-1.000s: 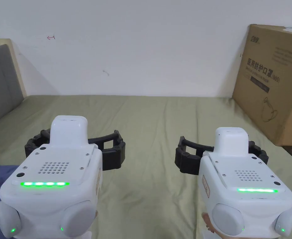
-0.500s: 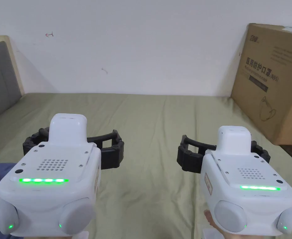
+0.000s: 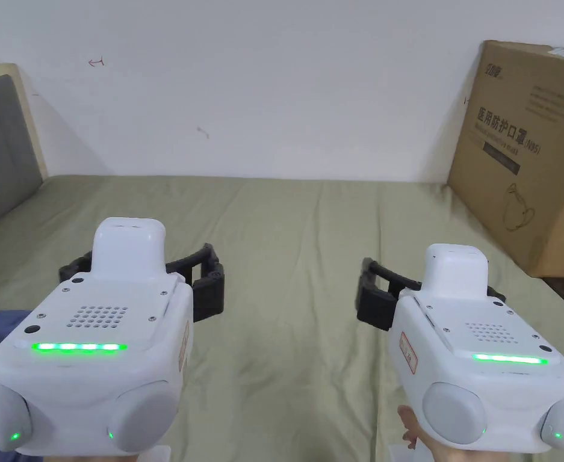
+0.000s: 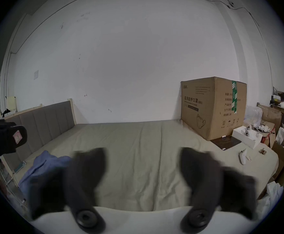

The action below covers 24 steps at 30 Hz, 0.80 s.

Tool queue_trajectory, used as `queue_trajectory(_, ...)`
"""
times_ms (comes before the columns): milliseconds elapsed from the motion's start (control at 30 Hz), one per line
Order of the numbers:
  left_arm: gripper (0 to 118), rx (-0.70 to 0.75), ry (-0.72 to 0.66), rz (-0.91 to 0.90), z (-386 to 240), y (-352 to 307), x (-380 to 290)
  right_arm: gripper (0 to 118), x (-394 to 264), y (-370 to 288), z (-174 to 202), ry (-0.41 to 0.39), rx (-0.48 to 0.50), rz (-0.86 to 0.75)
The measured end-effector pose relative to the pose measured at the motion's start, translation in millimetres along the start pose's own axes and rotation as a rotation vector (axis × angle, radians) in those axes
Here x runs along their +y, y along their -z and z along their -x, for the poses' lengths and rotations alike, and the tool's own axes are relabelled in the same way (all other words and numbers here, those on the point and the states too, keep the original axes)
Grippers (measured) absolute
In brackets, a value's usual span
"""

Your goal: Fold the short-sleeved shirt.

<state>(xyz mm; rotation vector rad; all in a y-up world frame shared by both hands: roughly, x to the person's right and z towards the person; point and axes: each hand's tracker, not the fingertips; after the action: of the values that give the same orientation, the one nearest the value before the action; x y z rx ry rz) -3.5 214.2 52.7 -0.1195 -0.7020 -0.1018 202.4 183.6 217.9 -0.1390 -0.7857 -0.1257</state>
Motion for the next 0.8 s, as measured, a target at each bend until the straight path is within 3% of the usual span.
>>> queue_trajectory(33, 46, -0.001, 0.006, -0.004, -1, 0, 0, 31, 0, 0, -1, 0.014, 0.005, 0.002)
queue_trajectory(67, 17, 0.009, 0.013, -0.009, -2, 0, -1, 11, 0, 1, -2, 0.028, 0.003, 0.007)
queue_trajectory(100, 1, 0.015, 0.023, -0.006, -4, 1, -1, 11, -2, 2, -4, 0.035, 0.005, 0.008)
queue_trajectory(167, 0, 0.001, 0.038, -0.021, -3, -1, -3, 6, -3, 0, -8, 0.047, 0.027, 0.006)
queue_trajectory(233, 0, -0.005, 0.056, -0.024, -5, -1, -4, 0, -4, -1, -4, -0.016, -0.018, -0.019)
queue_trajectory(800, 0, 0.0, 0.022, -0.009, 2, 2, 1, 0, 4, -3, 7, -0.042, -0.025, -0.025)
